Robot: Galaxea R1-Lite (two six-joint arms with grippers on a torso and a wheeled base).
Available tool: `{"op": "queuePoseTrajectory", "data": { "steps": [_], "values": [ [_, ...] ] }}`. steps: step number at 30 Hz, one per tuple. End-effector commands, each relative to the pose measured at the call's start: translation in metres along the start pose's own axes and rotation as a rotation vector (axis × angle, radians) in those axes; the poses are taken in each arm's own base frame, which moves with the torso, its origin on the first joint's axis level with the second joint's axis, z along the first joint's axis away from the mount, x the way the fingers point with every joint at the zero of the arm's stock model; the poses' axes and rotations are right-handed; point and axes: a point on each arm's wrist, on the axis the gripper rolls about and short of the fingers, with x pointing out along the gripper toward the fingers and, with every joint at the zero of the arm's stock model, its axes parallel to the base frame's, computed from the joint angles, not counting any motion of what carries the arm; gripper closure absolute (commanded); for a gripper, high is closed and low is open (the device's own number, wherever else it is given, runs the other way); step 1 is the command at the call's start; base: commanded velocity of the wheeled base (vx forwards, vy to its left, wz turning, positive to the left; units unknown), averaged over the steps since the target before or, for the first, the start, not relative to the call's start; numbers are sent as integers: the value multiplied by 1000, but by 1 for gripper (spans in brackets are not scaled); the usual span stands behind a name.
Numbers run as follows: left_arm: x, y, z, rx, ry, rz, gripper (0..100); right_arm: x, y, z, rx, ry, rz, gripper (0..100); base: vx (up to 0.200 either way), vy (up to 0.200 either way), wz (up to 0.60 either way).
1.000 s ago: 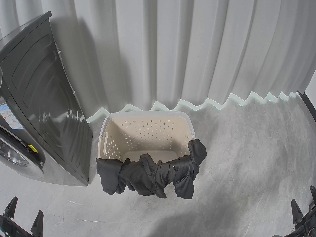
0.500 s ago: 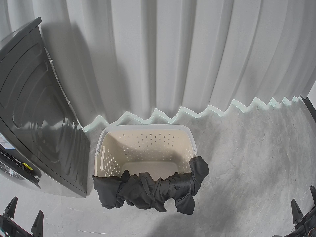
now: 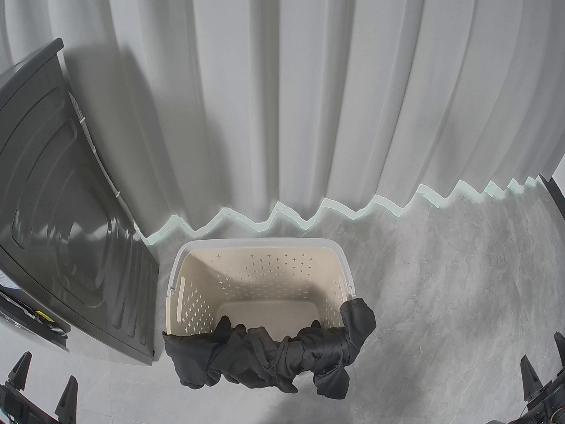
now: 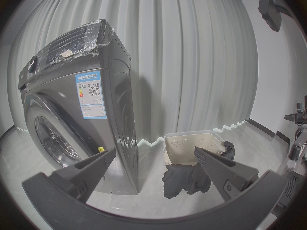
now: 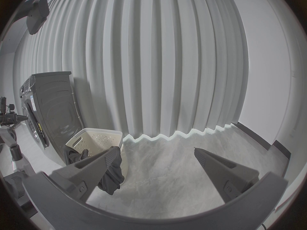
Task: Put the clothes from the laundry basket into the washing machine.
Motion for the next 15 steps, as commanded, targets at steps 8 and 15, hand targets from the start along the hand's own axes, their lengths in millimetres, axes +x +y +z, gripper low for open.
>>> {"op": "queuePoseTrajectory", "data": {
  "steps": [8,15],
  "values": [
    [0,0,-5,-6,1,-3,0,0,0,-5,0,3,1,0,0,25,0],
    [0,0,-5,1,0,-1,0,0,0,-5,0,1,1,0,0,143,0]
  ]
}}
